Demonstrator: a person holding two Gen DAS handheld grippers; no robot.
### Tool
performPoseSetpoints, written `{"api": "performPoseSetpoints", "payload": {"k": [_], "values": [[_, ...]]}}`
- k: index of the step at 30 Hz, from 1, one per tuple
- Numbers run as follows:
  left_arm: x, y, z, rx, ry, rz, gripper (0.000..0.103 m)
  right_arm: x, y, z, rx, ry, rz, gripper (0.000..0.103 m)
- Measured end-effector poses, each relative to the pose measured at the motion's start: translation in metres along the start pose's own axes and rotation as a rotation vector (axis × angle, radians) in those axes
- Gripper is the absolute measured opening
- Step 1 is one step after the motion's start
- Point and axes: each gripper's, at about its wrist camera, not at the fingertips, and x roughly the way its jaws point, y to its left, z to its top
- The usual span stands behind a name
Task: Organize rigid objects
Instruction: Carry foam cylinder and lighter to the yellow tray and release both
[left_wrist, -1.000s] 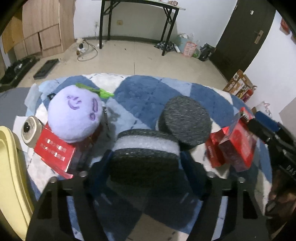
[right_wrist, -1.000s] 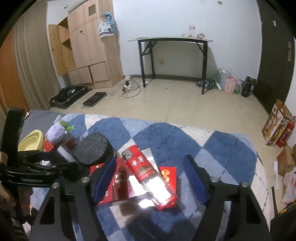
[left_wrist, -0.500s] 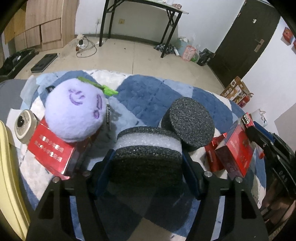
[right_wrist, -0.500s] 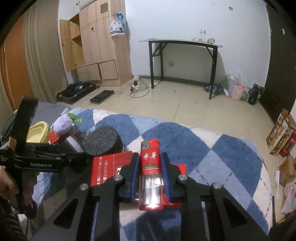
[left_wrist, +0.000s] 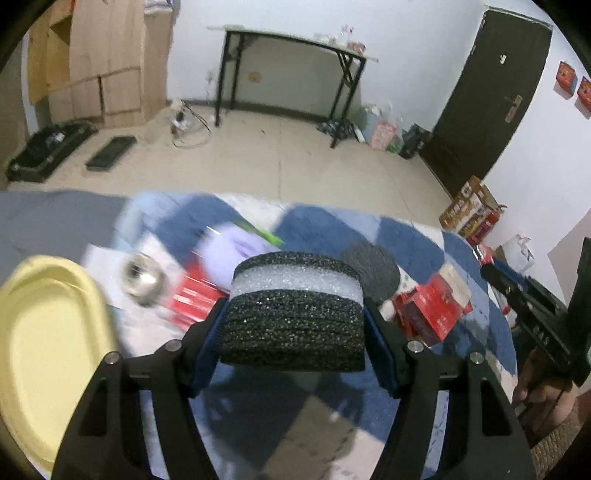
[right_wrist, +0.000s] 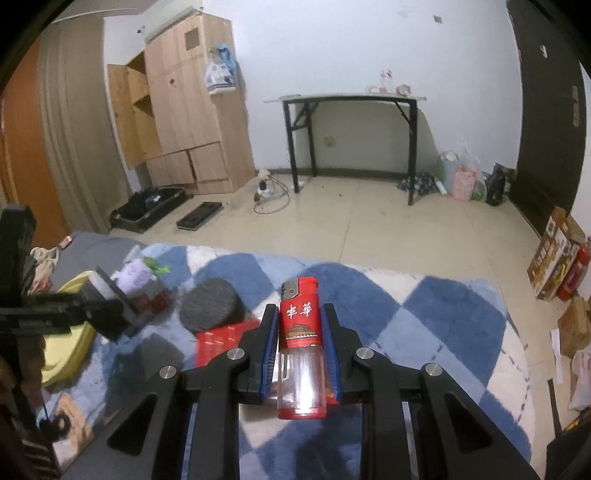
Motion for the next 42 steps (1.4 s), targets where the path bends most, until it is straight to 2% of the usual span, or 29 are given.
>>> {"api": "performPoseSetpoints", "payload": {"k": [3, 6, 9, 11, 14, 17, 22, 26, 29, 34, 39, 40, 42], "values": [[-0.034, 0.032, 0.011, 0.005, -0.03, 0.06, 0.07, -0.011, 0.03, 0.007, -0.054, -0.012, 0.063, 0.022], [-0.064, 0.083, 0.013, -0.018, -0.033, 0.144, 0.07, -0.014, 0.089, 0.018, -0.148, -0.001, 0.158, 0.022], [-0.079, 0.144, 0.001, -0.094, 0.002, 0.146, 0.07, -0.009, 0.139, 0.025, -0.183, 0.009, 0.256, 0.022], [-0.08, 0.182, -0.011, -0.147, 0.017, 0.162, 0.07, 0.003, 0.187, 0.028, -0.221, 0.033, 0.329, 0.022], [-0.069, 0.231, -0.032, -0.239, 0.055, 0.226, 0.07, 0.029, 0.254, 0.024, -0.26, 0.084, 0.413, 0.022], [-0.049, 0.263, -0.046, -0.296, 0.093, 0.234, 0.07, 0.063, 0.307, 0.014, -0.292, 0.153, 0.469, 0.022], [-0.018, 0.281, -0.049, -0.362, 0.127, 0.226, 0.07, 0.117, 0.377, -0.019, -0.373, 0.278, 0.488, 0.022], [-0.002, 0.289, -0.052, -0.36, 0.151, 0.236, 0.07, 0.149, 0.402, -0.036, -0.422, 0.334, 0.466, 0.022], [0.006, 0.294, -0.055, -0.363, 0.162, 0.239, 0.07, 0.157, 0.418, -0.043, -0.447, 0.347, 0.461, 0.022], [0.004, 0.304, -0.058, -0.408, 0.13, 0.205, 0.07, 0.172, 0.44, -0.049, -0.505, 0.367, 0.44, 0.022], [0.004, 0.304, -0.056, -0.427, 0.136, 0.205, 0.07, 0.174, 0.455, -0.049, -0.524, 0.352, 0.434, 0.023], [0.002, 0.304, -0.055, -0.429, 0.136, 0.2, 0.07, 0.172, 0.455, -0.048, -0.519, 0.352, 0.435, 0.025], [-0.005, 0.302, -0.051, -0.43, 0.122, 0.194, 0.073, 0.167, 0.453, -0.049, -0.513, 0.347, 0.439, 0.041]]}}
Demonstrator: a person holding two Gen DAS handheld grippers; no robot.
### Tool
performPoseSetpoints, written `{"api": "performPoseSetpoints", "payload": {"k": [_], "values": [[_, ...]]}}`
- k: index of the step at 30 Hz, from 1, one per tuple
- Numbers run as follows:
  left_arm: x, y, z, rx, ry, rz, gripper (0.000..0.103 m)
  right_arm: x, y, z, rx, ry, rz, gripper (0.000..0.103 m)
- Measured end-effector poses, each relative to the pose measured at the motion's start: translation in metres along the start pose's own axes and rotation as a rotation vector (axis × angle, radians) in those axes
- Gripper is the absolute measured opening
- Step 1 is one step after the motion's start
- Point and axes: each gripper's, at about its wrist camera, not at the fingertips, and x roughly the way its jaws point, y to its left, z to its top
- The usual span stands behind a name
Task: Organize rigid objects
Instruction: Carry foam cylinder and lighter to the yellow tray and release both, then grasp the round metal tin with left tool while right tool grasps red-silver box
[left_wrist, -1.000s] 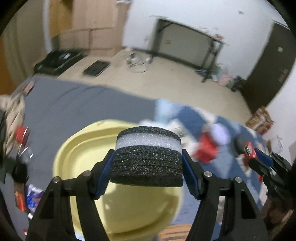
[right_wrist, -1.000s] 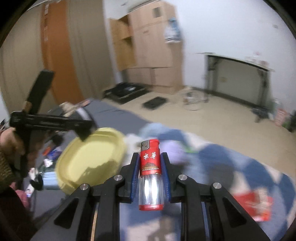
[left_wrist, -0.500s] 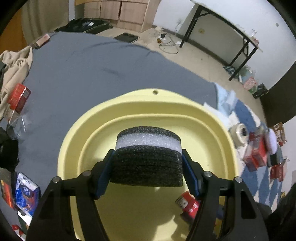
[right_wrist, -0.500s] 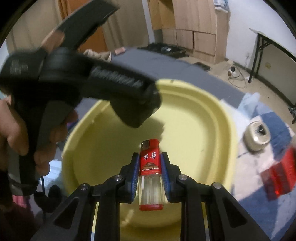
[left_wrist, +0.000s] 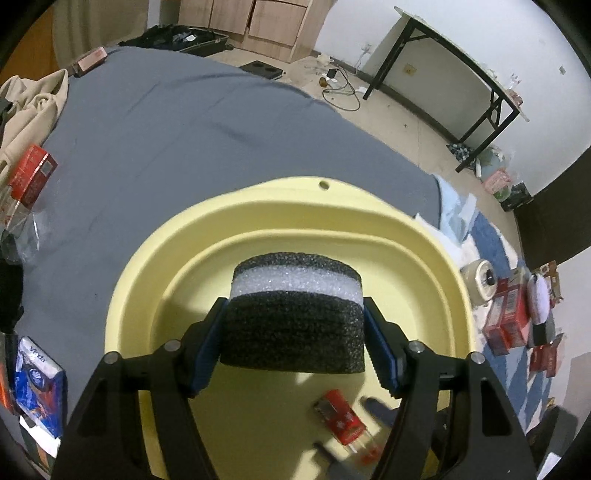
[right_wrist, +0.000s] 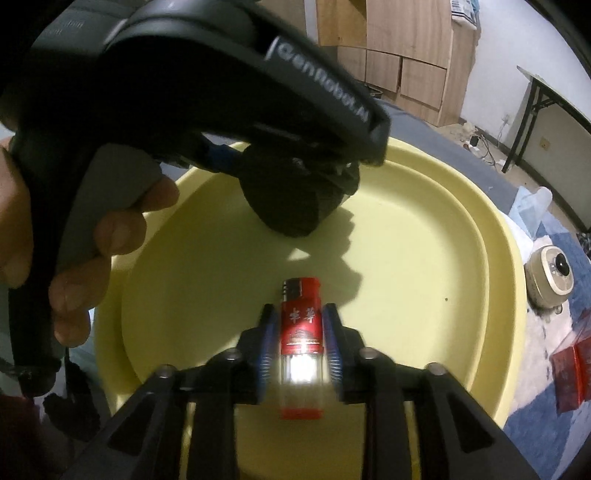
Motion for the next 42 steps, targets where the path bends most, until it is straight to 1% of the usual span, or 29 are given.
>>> {"api": "performPoseSetpoints", "payload": {"k": [1, 2, 3, 4, 5, 6, 8, 10, 12, 14, 16, 18, 19, 21, 22, 23, 25, 27, 29, 33, 35, 38, 40, 42], "values": [[-0.006, -0.002, 0.002, 0.001, -0.015, -0.003, 0.077, -0.003, 0.002, -0.002, 0.006, -0.011, -0.003, 0.053], [-0.013, -0.004, 0.003, 0.001, -0.034, -0.004, 0.088, -0.008, 0.003, -0.003, 0.018, -0.027, -0.001, 0.059], [-0.023, -0.01, 0.006, 0.008, -0.072, -0.002, 0.098, -0.014, 0.002, -0.004, 0.032, -0.044, 0.006, 0.06], [-0.032, -0.016, 0.007, 0.018, -0.102, -0.002, 0.101, -0.025, -0.001, -0.007, 0.056, -0.064, 0.009, 0.066], [-0.04, -0.025, 0.009, 0.035, -0.129, -0.01, 0.103, -0.033, -0.003, -0.01, 0.068, -0.077, 0.004, 0.075], [-0.047, -0.036, 0.01, 0.066, -0.145, -0.026, 0.103, -0.042, -0.005, -0.013, 0.078, -0.092, -0.003, 0.08], [-0.056, -0.069, 0.009, 0.15, -0.151, -0.05, 0.103, -0.074, -0.023, -0.029, 0.103, -0.148, -0.025, 0.094], [-0.056, -0.101, 0.005, 0.25, -0.14, -0.067, 0.103, -0.107, -0.045, -0.044, 0.151, -0.187, -0.065, 0.099], [-0.052, -0.139, -0.005, 0.394, -0.124, -0.057, 0.103, -0.133, -0.066, -0.06, 0.197, -0.204, -0.099, 0.101], [-0.043, -0.168, -0.013, 0.496, -0.089, -0.034, 0.103, -0.17, -0.089, -0.08, 0.253, -0.224, -0.146, 0.103], [-0.03, -0.187, -0.02, 0.543, -0.035, -0.041, 0.103, -0.211, -0.123, -0.106, 0.305, -0.243, -0.208, 0.103], [-0.019, -0.2, -0.023, 0.59, 0.002, -0.065, 0.103, -0.235, -0.144, -0.121, 0.318, -0.246, -0.278, 0.103], [-0.014, -0.206, -0.025, 0.619, 0.011, -0.062, 0.103, -0.248, -0.157, -0.129, 0.321, -0.24, -0.329, 0.103], [-0.004, -0.216, -0.025, 0.684, 0.028, -0.044, 0.103, -0.263, -0.179, -0.145, 0.338, -0.227, -0.4, 0.103], [0.003, -0.222, -0.024, 0.72, 0.041, -0.042, 0.103, -0.27, -0.194, -0.154, 0.368, -0.22, -0.43, 0.103], [0.01, -0.223, -0.024, 0.742, 0.053, -0.043, 0.103, -0.273, -0.207, -0.161, 0.397, -0.219, -0.445, 0.103], [0.023, -0.224, -0.022, 0.761, 0.077, -0.032, 0.103, -0.275, -0.222, -0.174, 0.431, -0.227, -0.442, 0.103], [0.035, -0.223, -0.021, 0.778, 0.089, -0.037, 0.103, -0.272, -0.236, -0.185, 0.45, -0.225, -0.445, 0.103], [0.046, -0.224, -0.021, 0.797, 0.107, -0.044, 0.103, -0.266, -0.244, -0.193, 0.444, -0.219, -0.428, 0.103], [0.059, -0.225, -0.02, 0.847, 0.114, -0.002, 0.103, -0.267, -0.252, -0.199, 0.419, -0.221, -0.415, 0.103], [0.062, -0.224, -0.019, 0.852, 0.119, -0.014, 0.103, -0.265, -0.26, -0.205, 0.429, -0.222, -0.397, 0.103], [0.063, -0.222, -0.015, 0.853, 0.104, -0.029, 0.103, -0.257, -0.27, -0.217, 0.458, -0.25, -0.347, 0.103], [0.063, -0.222, -0.014, 0.867, 0.095, -0.03, 0.103, -0.251, -0.273, -0.218, 0.454, -0.247, -0.34, 0.103], [0.064, -0.222, -0.013, 0.869, 0.084, -0.031, 0.103, -0.247, -0.272, -0.217, 0.436, -0.245, -0.35, 0.103]]}}
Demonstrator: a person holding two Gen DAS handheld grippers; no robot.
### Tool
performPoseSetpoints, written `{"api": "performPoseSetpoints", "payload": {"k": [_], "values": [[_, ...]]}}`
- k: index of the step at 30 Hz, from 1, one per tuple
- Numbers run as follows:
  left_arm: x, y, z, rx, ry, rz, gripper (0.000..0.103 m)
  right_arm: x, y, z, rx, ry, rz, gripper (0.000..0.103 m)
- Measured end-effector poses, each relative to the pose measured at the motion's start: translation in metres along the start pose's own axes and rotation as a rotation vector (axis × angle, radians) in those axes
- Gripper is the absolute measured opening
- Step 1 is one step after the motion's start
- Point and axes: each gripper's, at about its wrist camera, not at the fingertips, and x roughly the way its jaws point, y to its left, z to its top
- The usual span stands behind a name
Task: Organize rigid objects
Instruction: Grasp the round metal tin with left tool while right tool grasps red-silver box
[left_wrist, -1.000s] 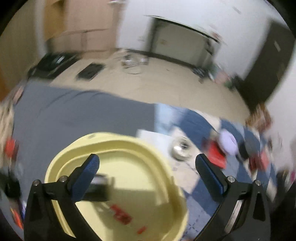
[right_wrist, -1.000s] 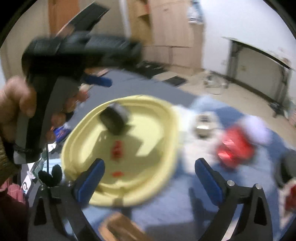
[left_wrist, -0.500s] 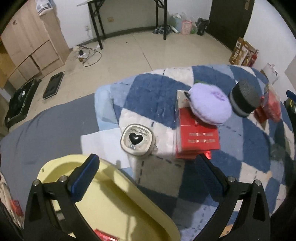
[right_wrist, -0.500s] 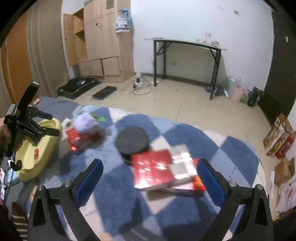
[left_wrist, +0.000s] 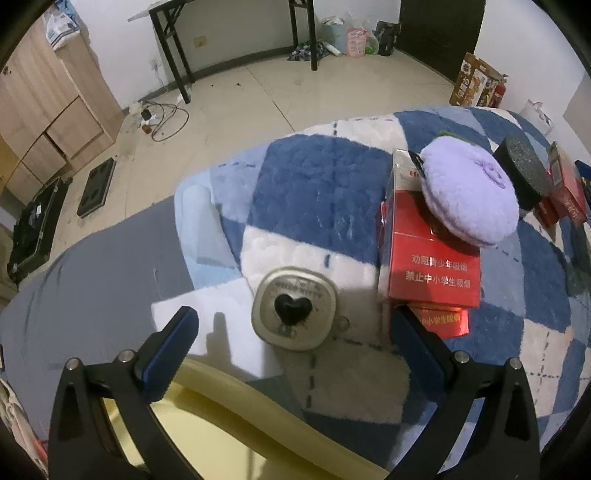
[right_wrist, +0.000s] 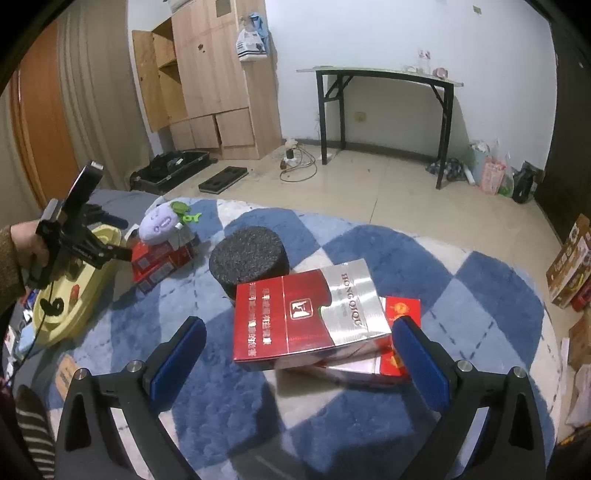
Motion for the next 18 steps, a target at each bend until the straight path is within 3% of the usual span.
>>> {"api": "performPoseSetpoints", "payload": {"k": [8, 15, 18], "values": [[-0.002, 0.007, -0.006, 0.057, 0.014, 0.005, 0.103, 0.018, -0.001, -0.004, -0.04, 0.016, -0.03, 0.103], [0.018, -0.007, -0.002, 0.097, 0.03, 0.026, 0.103, 0.028, -0.004, -0.003, -0.053, 0.003, -0.045, 0.103], [0.022, -0.002, 0.002, 0.051, 0.024, 0.014, 0.103, 0.032, -0.007, -0.004, -0.051, 0.001, -0.048, 0.103]]}}
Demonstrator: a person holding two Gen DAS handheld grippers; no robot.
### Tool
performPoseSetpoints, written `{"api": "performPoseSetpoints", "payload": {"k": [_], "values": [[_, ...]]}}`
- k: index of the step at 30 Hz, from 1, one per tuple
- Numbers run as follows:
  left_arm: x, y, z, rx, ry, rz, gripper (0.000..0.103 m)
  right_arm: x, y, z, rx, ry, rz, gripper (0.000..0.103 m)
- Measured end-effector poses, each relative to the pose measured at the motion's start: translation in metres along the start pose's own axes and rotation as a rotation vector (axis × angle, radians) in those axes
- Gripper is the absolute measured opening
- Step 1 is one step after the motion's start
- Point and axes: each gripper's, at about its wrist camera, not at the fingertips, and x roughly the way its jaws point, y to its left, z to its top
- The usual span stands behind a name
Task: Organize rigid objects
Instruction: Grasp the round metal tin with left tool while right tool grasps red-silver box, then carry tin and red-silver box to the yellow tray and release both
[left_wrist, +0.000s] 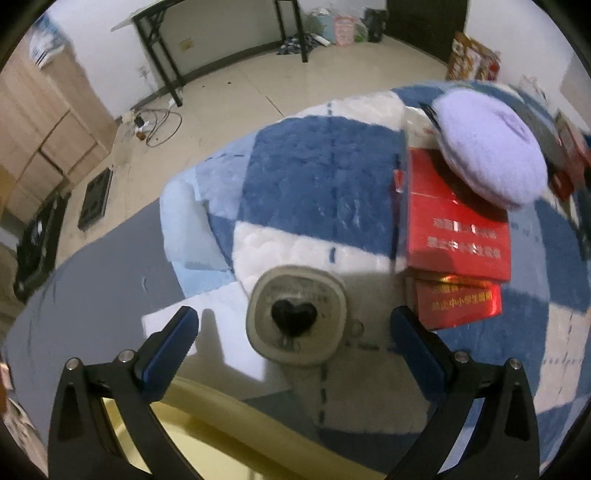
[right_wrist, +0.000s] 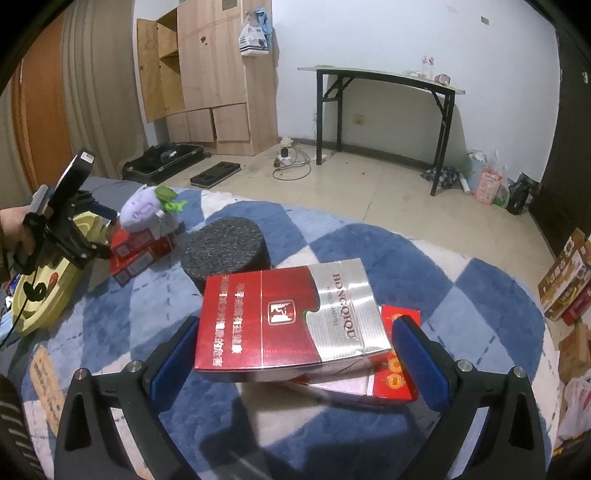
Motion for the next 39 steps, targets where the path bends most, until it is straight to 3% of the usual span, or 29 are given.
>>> {"api": "performPoseSetpoints", "payload": {"k": [2, 5, 9, 13, 18, 19, 21, 32, 39], "values": [[-0.002, 0.004, 0.001, -0.041, -0.014, -0.01, 0.1, 0.003, 0.001, -0.001, -0.018, 0.0, -0.016, 0.103], [-0.001, 0.005, 0.003, -0.059, -0.019, -0.014, 0.084, 0.007, 0.002, 0.0, -0.024, -0.01, -0.035, 0.103], [0.0, -0.006, 0.003, 0.008, -0.033, 0.004, 0.083, 0.007, 0.003, 0.0, -0.013, -0.012, -0.069, 0.103], [0.001, -0.005, 0.003, -0.018, -0.032, -0.013, 0.083, 0.006, -0.001, 0.001, 0.021, -0.001, -0.05, 0.103], [-0.001, -0.005, 0.001, -0.015, -0.047, -0.052, 0.065, 0.007, -0.003, 0.001, 0.031, -0.018, -0.043, 0.103], [-0.002, -0.006, 0.0, -0.012, -0.055, -0.043, 0.063, 0.007, -0.003, 0.0, 0.031, -0.025, -0.043, 0.102], [-0.002, -0.008, 0.001, -0.018, -0.059, -0.038, 0.055, 0.005, -0.003, -0.001, 0.02, -0.036, -0.05, 0.09], [-0.025, -0.009, -0.012, -0.085, -0.061, -0.05, 0.053, -0.015, 0.003, 0.003, 0.002, -0.093, -0.051, 0.088], [-0.081, 0.008, -0.024, -0.223, -0.13, -0.028, 0.053, -0.033, 0.009, 0.003, 0.025, -0.124, -0.053, 0.088]]}}
